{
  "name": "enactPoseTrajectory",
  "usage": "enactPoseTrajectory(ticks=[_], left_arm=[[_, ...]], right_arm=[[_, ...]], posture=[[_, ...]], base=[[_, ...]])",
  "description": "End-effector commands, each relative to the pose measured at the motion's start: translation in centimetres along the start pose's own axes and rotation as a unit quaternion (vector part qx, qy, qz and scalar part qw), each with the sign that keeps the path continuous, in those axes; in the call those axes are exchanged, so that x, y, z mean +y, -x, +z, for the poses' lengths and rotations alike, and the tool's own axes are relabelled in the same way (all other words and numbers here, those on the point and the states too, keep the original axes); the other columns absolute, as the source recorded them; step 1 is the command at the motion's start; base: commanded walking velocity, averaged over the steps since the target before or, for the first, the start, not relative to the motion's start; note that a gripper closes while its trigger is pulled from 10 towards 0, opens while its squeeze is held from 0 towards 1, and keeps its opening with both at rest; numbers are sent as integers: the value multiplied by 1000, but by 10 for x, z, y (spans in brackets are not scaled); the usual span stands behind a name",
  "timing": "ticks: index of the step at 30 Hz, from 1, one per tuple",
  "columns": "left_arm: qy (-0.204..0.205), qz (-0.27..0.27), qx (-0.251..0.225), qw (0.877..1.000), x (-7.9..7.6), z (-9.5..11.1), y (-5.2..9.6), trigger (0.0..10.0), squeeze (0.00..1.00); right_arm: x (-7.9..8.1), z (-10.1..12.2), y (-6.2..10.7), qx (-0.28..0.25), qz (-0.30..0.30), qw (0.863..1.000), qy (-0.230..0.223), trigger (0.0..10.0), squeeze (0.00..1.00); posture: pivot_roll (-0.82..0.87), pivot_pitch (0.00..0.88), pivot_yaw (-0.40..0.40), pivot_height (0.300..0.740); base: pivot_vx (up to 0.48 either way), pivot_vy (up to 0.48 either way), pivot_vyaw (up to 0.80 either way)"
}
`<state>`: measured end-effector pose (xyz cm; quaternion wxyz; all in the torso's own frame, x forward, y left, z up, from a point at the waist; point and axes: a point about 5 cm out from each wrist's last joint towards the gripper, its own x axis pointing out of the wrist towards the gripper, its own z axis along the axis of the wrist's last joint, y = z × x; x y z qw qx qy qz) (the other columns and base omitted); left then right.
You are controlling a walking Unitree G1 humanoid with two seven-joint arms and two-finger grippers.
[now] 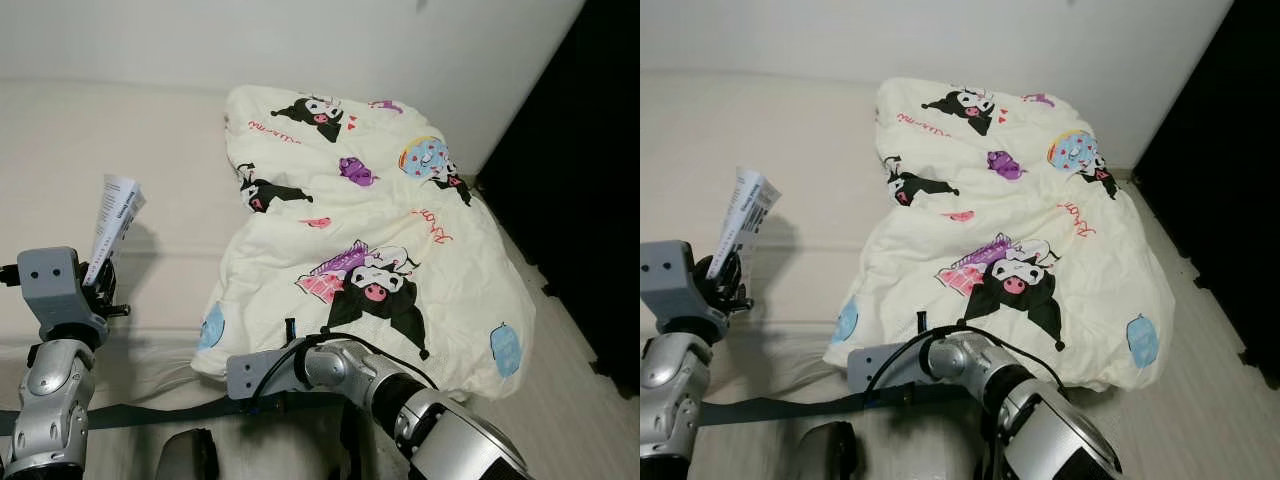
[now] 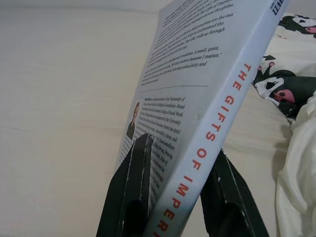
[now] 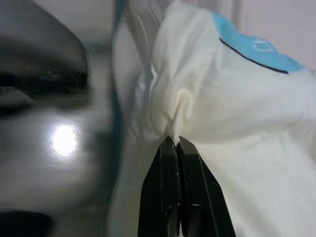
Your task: Clean up the room
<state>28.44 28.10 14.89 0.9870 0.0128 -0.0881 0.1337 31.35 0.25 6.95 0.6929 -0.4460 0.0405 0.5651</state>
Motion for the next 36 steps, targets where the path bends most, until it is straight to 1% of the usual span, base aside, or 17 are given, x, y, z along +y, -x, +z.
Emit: enactPoseTrajectory(ticks=[1,4,7,10,15,19,24,27,28,29,30,31,32,33,34,35,36], left_arm=[[1,5,-10,1000,3,3,0,10000,0],[1,5,-9,1000,3,3,0,10000,0],[2,4,-8,1000,3,2,1,10000,0],[3,3,-7,1000,3,2,2,10000,0],[4,1,-5,1000,2,1,2,10000,0],[5,-1,-3,1000,0,-1,4,10000,0],[6,-4,-1,1000,-3,-2,4,10000,0],[7,-5,0,1000,-3,-3,4,10000,0],[7,-4,-1,1000,-3,-2,3,10000,0],[7,-4,-1,1000,-3,-2,3,10000,0],[7,-4,-2,1000,-3,-2,2,10000,0],[7,-3,-2,1000,-3,-1,2,10000,0],[7,-3,-2,1000,-3,-1,2,10000,0],[7,-3,-3,1000,-3,-1,1,10000,0],[7,-3,-3,1000,-3,-1,1,10000,0],[6,-4,-3,1000,-3,0,0,10000,0],[6,-4,-3,1000,-3,0,0,10000,0]], right_arm=[[7,6,-3,-33,34,998,-52,0,0],[9,9,-4,-48,50,995,-71,0,0],[28,28,-11,-106,154,976,-112,0,0],[42,32,-13,-114,215,964,-111,0,0],[53,31,-13,-103,265,954,-97,0,0],[74,12,-3,-59,366,926,-76,0,0],[83,-5,8,-21,423,903,-69,0,0],[81,-9,10,-15,415,908,-63,0,0],[76,-6,7,-26,377,924,-58,0,0],[76,-6,7,-26,377,924,-58,0,0],[65,1,1,-44,310,948,-60,4627,0],[57,6,-2,-57,265,961,-63,4627,0],[57,6,-2,-57,265,961,-63,4627,0],[45,15,-5,-87,216,968,-95,10000,749],[45,15,-5,-87,216,968,-95,10000,749],[34,24,-6,-114,186,969,-117,10000,1000],[26,32,-7,-139,169,968,-126,10000,1000]], posture=[[53,239,-134,571],[52,238,-133,571],[52,238,-133,571],[52,238,-132,571],[52,239,-132,571],[52,240,-134,571],[48,237,-129,571],[49,237,-129,571],[48,238,-127,571],[48,238,-127,571],[48,239,-126,571],[48,240,-126,571],[48,240,-126,571],[50,244,-124,571],[50,244,-124,571],[52,247,-123,571],[52,248,-123,571]], base=[[0,0,0],[0,0,0],[0,0,0],[0,0,0],[0,0,0],[0,0,0],[0,0,0],[0,0,0],[0,0,0],[0,0,0],[0,0,0],[0,0,0],[0,0,0],[0,0,0],[0,0,0],[0,0,0],[0,0,0]])
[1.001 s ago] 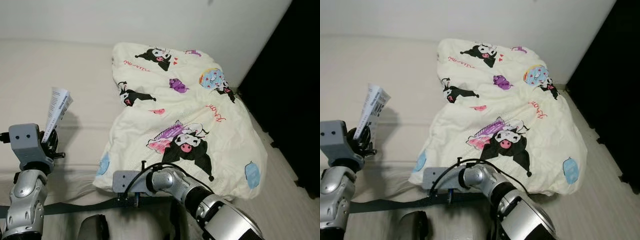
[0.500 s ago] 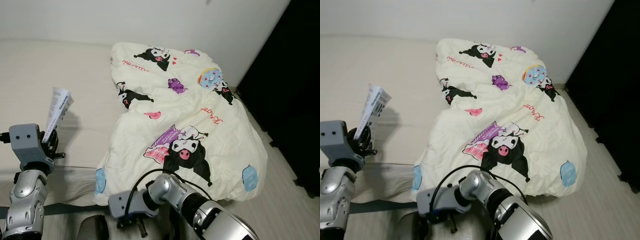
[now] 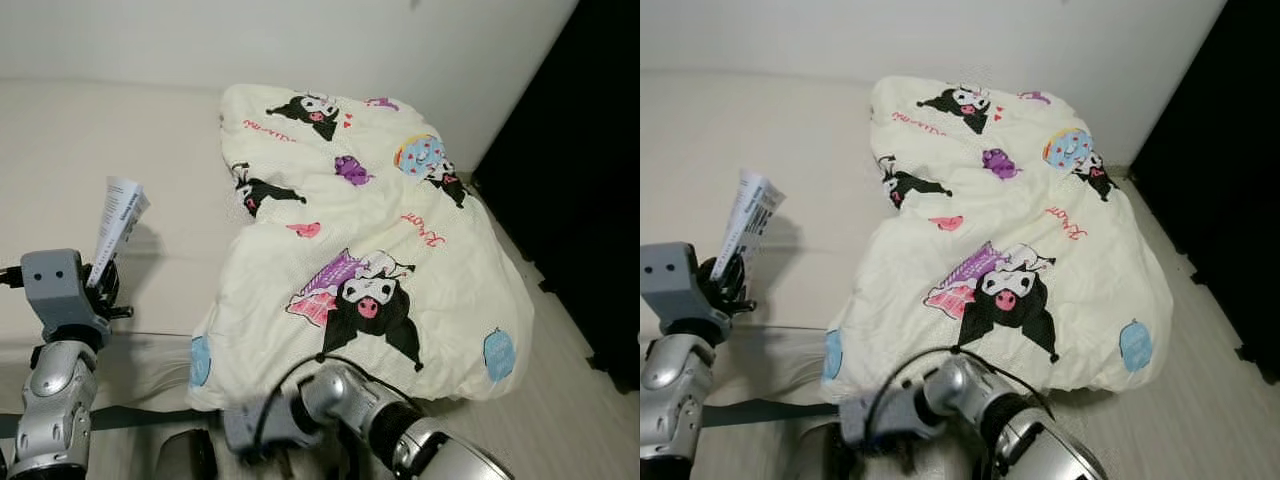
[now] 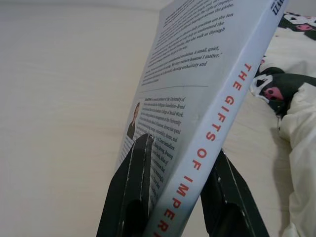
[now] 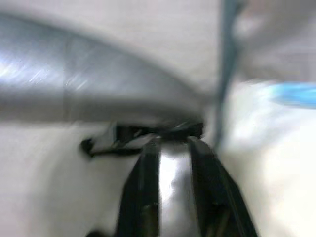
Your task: Clean up the room
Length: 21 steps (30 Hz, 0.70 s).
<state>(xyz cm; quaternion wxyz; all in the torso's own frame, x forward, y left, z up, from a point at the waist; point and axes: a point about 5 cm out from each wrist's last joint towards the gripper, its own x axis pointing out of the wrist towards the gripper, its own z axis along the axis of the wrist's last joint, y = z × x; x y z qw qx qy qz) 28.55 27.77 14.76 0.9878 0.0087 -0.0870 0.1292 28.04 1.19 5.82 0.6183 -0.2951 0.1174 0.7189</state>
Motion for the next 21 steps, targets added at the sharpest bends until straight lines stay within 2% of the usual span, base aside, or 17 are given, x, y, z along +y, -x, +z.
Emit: enactPoseTrajectory(ticks=[1,2,4,9,11,12,13,18,19,21], left_arm=[[1,1,-5,1000,1,1,0,10000,0],[1,1,-6,1000,1,2,0,10000,0],[0,2,-6,1000,2,2,0,10000,0],[-1,5,-8,1000,4,3,2,10000,0],[-2,8,-9,1000,5,3,3,10000,0],[-2,8,-9,1000,5,3,3,10000,0],[-3,9,-9,1000,5,4,3,10000,0],[-4,10,-10,1000,5,4,3,10000,0],[-4,10,-10,1000,5,4,3,10000,0],[-4,10,-10,1000,5,4,3,10000,0]], right_arm=[[-6,18,-6,-46,-16,999,-8,10000,1000],[-10,26,-6,-68,-26,997,-4,10000,1000],[-12,31,-6,-77,-28,997,5,10000,1000],[-16,38,-6,-76,-41,996,33,10000,1000],[-26,36,-3,-21,-90,992,86,10000,1000],[-26,36,-3,-21,-90,992,86,10000,1000],[-32,35,1,4,-124,986,108,10000,1000],[-44,30,10,42,-182,974,127,10000,1000],[-49,26,15,63,-211,966,137,10000,1000],[-49,26,15,63,-211,966,137,10000,1000]], posture=[[52,248,-123,571],[53,252,-124,571],[53,252,-124,571],[49,262,-127,571],[52,268,-130,571],[52,268,-130,571],[53,269,-129,571],[58,275,-129,571],[58,275,-129,571],[58,275,-129,571]], base=[[0,0,0],[0,0,0],[0,0,0],[0,0,0],[0,0,0],[0,0,0],[0,0,0],[0,0,0],[0,0,0],[0,0,0]])
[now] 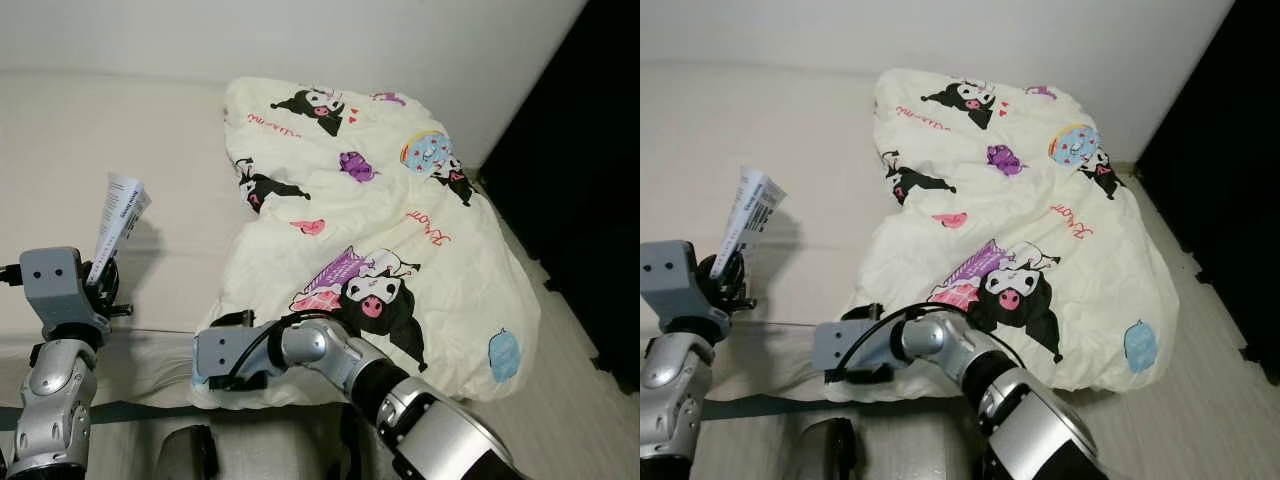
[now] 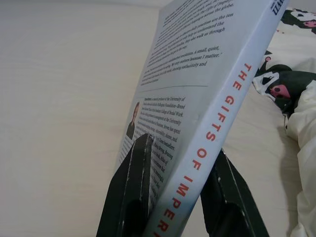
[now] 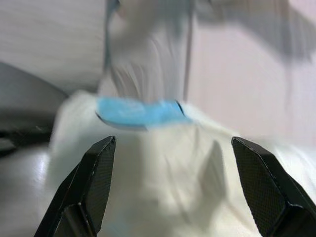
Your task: Clean up the room
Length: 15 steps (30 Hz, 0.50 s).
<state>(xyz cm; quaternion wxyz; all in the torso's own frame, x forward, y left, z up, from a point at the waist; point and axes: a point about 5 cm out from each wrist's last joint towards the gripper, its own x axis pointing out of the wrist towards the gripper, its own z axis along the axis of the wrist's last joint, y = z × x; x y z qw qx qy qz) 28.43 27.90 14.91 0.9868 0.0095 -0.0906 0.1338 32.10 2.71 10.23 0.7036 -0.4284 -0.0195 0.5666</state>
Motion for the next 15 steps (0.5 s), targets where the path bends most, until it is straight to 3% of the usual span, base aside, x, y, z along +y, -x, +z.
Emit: enactPoseTrajectory(ticks=[1,5,15], left_arm=[[-5,4,-6,1000,4,3,2,10000,0],[-7,1,-6,1000,4,4,0,10000,0],[-14,0,-9,1000,7,7,0,10000,0]], right_arm=[[0,-12,3,41,-13,999,5,10000,0],[9,-38,13,109,16,994,-22,10000,0],[32,-63,22,155,49,985,-63,10000,0]], posture=[[63,281,-128,571],[71,282,-129,571],[96,285,-130,571]], base=[[0,0,0],[0,0,0],[0,0,0]])
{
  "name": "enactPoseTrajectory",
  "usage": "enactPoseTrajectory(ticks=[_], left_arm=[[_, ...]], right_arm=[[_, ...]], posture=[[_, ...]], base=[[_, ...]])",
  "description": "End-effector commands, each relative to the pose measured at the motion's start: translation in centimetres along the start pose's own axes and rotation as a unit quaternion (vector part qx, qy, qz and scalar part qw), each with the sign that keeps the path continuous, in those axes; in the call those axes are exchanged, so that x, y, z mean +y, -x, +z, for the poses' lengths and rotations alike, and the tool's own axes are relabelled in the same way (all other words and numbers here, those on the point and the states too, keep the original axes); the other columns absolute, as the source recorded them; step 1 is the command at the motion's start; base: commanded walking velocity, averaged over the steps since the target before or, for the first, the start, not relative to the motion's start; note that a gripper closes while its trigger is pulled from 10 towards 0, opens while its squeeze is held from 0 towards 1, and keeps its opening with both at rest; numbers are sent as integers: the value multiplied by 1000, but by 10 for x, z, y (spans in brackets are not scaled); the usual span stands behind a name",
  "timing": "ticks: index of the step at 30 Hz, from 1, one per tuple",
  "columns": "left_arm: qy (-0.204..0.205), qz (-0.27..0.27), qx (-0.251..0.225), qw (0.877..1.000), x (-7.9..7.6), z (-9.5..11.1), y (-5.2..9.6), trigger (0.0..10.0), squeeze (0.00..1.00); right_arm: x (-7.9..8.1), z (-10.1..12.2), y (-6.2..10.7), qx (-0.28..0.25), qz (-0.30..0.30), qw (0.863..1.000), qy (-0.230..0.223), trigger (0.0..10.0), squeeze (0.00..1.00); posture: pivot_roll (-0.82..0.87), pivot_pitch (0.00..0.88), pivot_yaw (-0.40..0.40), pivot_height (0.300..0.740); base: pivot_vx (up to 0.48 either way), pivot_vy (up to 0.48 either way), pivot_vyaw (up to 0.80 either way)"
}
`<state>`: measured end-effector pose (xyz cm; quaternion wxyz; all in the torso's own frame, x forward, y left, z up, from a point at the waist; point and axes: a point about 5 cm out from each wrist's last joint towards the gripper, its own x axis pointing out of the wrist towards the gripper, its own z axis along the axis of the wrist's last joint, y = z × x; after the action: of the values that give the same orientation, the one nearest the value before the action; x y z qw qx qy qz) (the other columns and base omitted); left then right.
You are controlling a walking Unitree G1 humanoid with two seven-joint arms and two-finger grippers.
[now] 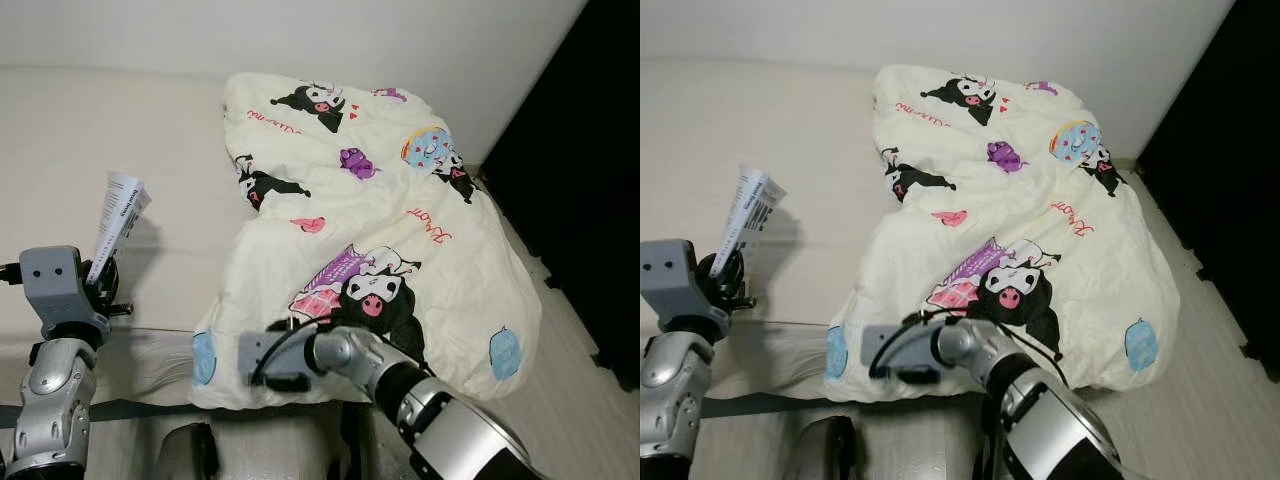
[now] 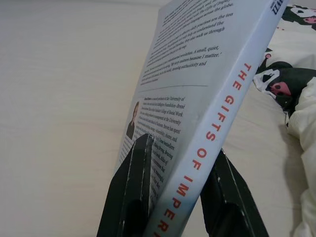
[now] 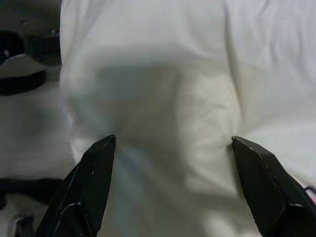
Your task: Clean up the room
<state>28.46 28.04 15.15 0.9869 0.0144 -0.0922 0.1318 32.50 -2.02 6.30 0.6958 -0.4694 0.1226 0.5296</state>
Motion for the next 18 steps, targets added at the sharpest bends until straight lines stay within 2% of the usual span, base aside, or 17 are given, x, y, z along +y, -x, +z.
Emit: enactPoseTrajectory(ticks=[1,2,3,4,5,6,18], left_arm=[[-9,3,-7,1000,5,5,2,10000,0],[-10,3,-7,1000,6,6,2,10000,0],[-12,2,-7,1000,7,6,1,10000,0],[-12,2,-7,1000,7,6,1,10000,0],[-13,2,-8,1000,8,7,1,10000,0],[-14,2,-8,1000,8,7,1,10000,0],[-17,5,-10,1000,9,7,4,10000,0]], right_arm=[[9,-10,0,16,10,1000,-15,10000,0],[10,-11,-1,17,9,1000,-18,10000,0],[11,-12,-1,18,7,1000,-21,7020,0],[11,-12,-1,18,7,1000,-21,7020,0],[12,-13,-1,19,4,1000,-25,4863,0],[12,-15,0,20,0,999,-31,0,0],[8,-22,4,24,-31,999,-30,0,0]], posture=[[96,285,-130,571],[98,286,-129,571],[102,289,-128,571],[102,289,-128,571],[102,289,-127,571],[104,288,-125,571],[104,290,-127,571]], base=[[0,0,0],[0,0,0],[0,0,0],[0,0,0],[0,0,0],[0,0,0],[0,0,0]])
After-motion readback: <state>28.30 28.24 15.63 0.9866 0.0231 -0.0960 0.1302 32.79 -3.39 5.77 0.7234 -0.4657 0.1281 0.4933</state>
